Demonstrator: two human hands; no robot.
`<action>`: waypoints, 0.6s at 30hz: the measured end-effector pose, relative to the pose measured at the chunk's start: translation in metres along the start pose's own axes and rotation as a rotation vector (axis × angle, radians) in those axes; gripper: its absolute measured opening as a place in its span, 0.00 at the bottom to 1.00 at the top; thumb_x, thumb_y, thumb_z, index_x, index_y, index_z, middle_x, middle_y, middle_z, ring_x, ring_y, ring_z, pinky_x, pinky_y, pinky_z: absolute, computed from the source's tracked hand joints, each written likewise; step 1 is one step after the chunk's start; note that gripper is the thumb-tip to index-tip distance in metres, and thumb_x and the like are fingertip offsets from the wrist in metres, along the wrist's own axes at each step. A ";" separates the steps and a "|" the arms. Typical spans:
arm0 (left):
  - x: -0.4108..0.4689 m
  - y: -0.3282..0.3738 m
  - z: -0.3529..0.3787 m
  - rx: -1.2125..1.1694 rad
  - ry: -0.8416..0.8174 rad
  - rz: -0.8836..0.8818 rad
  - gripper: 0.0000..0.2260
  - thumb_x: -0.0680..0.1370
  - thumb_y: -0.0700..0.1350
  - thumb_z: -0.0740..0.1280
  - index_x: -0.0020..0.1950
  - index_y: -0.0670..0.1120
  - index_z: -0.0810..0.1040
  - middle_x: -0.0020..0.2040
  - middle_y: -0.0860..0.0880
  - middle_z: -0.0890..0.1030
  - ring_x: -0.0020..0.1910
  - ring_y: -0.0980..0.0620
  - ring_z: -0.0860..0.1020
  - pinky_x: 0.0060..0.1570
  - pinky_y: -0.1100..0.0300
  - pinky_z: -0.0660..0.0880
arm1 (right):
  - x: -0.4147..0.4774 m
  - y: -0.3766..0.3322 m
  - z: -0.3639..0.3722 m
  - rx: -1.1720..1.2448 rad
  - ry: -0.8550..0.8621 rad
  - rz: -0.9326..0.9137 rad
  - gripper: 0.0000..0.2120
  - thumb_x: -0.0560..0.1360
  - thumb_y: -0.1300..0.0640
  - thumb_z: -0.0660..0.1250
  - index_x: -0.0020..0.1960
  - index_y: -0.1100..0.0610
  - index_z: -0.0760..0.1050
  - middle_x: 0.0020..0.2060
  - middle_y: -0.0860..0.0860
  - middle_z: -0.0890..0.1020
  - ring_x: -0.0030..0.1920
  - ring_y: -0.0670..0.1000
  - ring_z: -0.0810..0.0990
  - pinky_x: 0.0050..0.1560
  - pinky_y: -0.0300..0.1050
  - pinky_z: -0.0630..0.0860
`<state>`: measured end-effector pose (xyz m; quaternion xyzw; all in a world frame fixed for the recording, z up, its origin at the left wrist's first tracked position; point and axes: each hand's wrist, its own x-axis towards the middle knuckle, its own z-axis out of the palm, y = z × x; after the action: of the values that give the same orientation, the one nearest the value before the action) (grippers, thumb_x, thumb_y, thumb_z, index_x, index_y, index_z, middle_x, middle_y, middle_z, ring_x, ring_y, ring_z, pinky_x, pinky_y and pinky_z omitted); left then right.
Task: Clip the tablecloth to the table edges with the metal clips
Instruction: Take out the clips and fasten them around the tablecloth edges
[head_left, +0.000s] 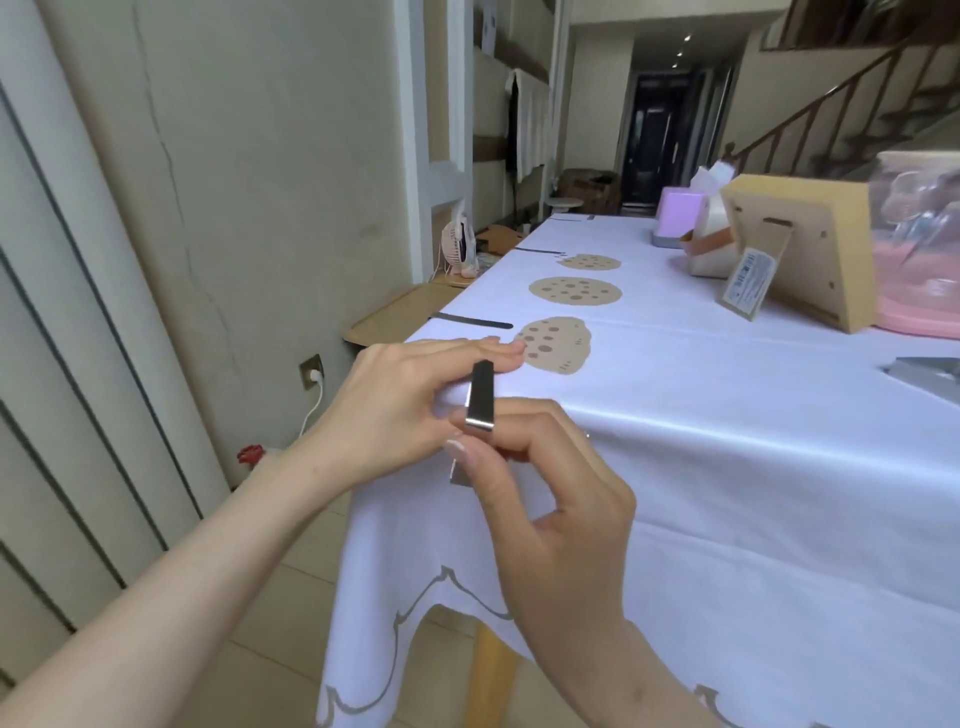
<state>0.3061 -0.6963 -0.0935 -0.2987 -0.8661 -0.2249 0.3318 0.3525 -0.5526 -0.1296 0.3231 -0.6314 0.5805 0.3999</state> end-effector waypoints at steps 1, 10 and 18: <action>-0.001 -0.001 -0.001 0.000 0.012 -0.002 0.20 0.69 0.45 0.71 0.59 0.56 0.75 0.59 0.58 0.79 0.61 0.60 0.76 0.53 0.53 0.77 | -0.004 0.000 0.000 0.025 -0.006 0.018 0.09 0.74 0.58 0.65 0.39 0.62 0.78 0.37 0.48 0.81 0.39 0.47 0.78 0.39 0.40 0.74; -0.007 -0.006 -0.004 0.293 0.060 0.231 0.13 0.72 0.46 0.69 0.56 0.45 0.79 0.50 0.52 0.82 0.49 0.53 0.80 0.37 0.58 0.76 | -0.011 0.012 -0.001 0.084 -0.118 0.066 0.07 0.71 0.58 0.69 0.43 0.63 0.78 0.43 0.53 0.80 0.45 0.48 0.78 0.46 0.37 0.74; -0.008 -0.001 0.003 0.195 0.153 0.164 0.09 0.73 0.45 0.67 0.51 0.47 0.79 0.50 0.54 0.83 0.47 0.53 0.80 0.37 0.55 0.77 | -0.021 0.022 0.003 0.124 -0.126 0.048 0.06 0.70 0.59 0.70 0.45 0.62 0.79 0.46 0.53 0.81 0.49 0.51 0.80 0.48 0.50 0.77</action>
<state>0.3093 -0.6983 -0.1016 -0.3168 -0.8288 -0.1342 0.4413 0.3432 -0.5539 -0.1587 0.3678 -0.6257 0.6064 0.3248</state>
